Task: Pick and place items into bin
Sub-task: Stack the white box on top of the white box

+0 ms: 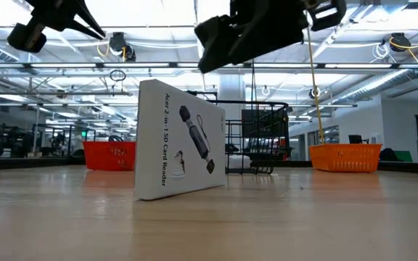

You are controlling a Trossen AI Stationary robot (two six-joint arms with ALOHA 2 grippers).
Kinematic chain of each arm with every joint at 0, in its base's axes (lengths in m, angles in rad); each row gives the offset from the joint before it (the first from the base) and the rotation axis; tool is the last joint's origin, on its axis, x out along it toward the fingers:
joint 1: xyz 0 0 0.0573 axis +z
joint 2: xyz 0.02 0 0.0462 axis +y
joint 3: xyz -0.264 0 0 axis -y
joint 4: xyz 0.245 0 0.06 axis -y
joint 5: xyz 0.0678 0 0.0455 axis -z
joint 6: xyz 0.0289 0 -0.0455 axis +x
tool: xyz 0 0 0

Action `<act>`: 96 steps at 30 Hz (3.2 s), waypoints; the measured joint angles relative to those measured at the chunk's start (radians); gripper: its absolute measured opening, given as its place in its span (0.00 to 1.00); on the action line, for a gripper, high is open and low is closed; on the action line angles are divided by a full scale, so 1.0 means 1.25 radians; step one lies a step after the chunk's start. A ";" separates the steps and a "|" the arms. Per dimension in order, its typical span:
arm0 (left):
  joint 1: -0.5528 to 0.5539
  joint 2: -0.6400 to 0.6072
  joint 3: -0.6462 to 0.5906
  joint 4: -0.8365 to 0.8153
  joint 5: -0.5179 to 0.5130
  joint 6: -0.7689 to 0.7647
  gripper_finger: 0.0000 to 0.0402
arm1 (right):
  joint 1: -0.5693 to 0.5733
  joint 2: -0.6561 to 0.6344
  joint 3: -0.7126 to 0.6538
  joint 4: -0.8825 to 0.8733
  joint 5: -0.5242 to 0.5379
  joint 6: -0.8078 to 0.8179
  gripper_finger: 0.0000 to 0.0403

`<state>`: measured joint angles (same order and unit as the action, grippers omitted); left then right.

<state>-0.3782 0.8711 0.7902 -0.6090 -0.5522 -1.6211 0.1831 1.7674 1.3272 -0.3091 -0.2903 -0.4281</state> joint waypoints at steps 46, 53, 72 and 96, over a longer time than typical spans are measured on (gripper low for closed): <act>-0.002 0.015 0.000 0.005 0.001 0.027 0.06 | -0.015 -0.212 0.005 -0.109 0.244 0.601 0.08; -0.002 0.015 0.000 0.071 -0.003 0.119 0.06 | -0.020 -0.360 0.005 -0.320 0.482 0.784 0.08; 0.057 0.014 0.000 0.269 -0.013 0.333 0.06 | -0.010 -0.684 -0.099 -0.673 0.884 1.247 0.08; 0.115 0.013 0.000 0.323 0.078 0.318 0.06 | -0.133 -1.023 -0.743 -0.286 0.989 1.571 0.08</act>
<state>-0.2340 0.8875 0.7898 -0.2054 -0.4547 -1.2235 0.0173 0.4889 0.3985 -0.6667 0.9457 1.5351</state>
